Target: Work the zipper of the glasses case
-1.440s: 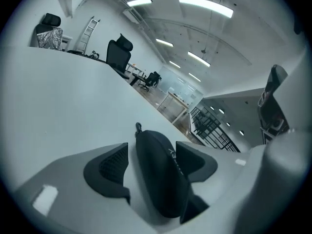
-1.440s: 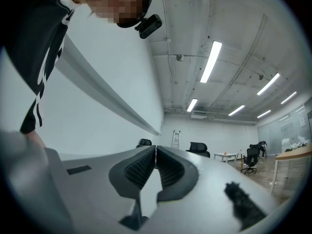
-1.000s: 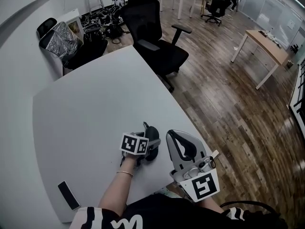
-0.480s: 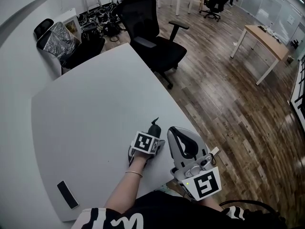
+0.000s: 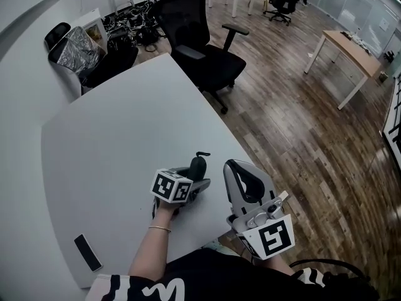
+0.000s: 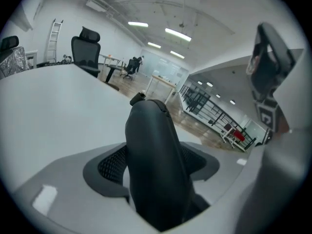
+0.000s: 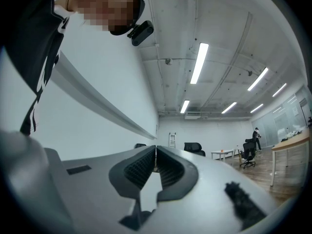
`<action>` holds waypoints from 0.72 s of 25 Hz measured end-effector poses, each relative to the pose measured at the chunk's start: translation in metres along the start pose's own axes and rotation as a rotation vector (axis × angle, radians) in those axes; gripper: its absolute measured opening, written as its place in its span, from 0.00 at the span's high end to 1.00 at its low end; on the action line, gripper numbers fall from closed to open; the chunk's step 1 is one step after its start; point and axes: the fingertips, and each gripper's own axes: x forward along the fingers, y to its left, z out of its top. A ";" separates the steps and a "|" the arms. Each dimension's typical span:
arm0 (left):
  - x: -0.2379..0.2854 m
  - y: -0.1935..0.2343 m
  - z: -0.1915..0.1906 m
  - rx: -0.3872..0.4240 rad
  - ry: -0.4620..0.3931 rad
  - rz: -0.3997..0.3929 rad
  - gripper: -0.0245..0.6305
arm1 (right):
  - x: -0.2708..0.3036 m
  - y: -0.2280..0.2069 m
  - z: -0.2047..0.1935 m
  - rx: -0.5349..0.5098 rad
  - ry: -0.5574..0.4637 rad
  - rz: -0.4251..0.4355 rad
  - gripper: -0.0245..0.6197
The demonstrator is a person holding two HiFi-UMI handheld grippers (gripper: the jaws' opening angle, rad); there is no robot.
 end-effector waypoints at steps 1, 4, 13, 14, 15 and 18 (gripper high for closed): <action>-0.014 -0.006 0.014 0.017 -0.060 -0.034 0.45 | 0.001 -0.002 0.000 -0.003 0.000 -0.002 0.95; -0.067 -0.038 0.062 0.116 -0.279 -0.176 0.46 | 0.005 -0.002 0.001 -0.014 -0.015 -0.001 0.95; -0.197 -0.154 0.128 0.595 -0.477 -0.447 0.45 | 0.022 0.018 -0.007 -0.316 0.034 0.073 0.95; -0.206 -0.161 0.126 0.614 -0.467 -0.482 0.45 | 0.024 0.024 -0.004 -0.354 0.022 0.092 0.95; -0.213 -0.166 0.124 0.625 -0.453 -0.510 0.45 | 0.025 0.031 -0.001 -0.389 0.011 0.110 0.94; -0.229 -0.169 0.114 0.651 -0.382 -0.558 0.45 | 0.027 0.050 0.010 -0.474 -0.028 0.150 0.94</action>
